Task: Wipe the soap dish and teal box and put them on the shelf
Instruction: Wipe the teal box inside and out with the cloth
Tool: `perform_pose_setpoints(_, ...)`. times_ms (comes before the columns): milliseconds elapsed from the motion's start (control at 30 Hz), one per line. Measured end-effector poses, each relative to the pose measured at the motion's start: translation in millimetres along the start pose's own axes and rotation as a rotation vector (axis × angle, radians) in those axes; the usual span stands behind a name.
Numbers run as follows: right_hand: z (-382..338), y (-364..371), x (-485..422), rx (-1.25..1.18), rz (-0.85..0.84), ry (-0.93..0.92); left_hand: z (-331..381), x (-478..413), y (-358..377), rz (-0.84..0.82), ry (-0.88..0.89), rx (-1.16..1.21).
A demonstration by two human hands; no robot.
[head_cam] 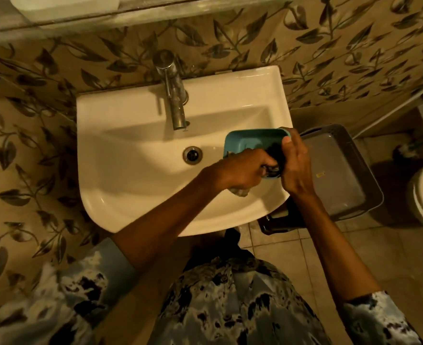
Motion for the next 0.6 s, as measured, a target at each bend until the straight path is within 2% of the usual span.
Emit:
perform_pose_setpoints(100, 3, -2, 8, 0.002, 0.01, -0.023, -8, 9, 3, 0.005, -0.06, -0.137)
perform_pose_setpoints(267, -8, 5, 5, -0.018, 0.007, -0.13, -6, 9, 6, 0.354, -0.356, -0.315)
perform_pose_setpoints(333, -15, 10, 1, 0.02, -0.016, -0.183, -6, 4, 3, 0.421, -0.482, -0.289)
perform_pose_setpoints(367, -18, 10, -1, 0.038, -0.016, -0.204, -7, 3, 2, 0.463, -0.489, -0.256)
perform_pose_setpoints(467, -24, 1, -5, 0.091, 0.017, -0.269, -4, 4, -2, 0.511, -0.348, -0.216)
perform_pose_setpoints(600, -26, -7, -8, 0.093, 0.061, -0.265, 7, 12, 2, 0.445, -0.065, -0.158)
Point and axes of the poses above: each hand's wrist, its own x-axis away from the middle knuckle, its own y-axis out of the palm, z = x × y, the point moved 3 cm from there along -x, towards the middle knuckle, and after that the axes turned 10 degrees about -x, right-handed, at the moved point
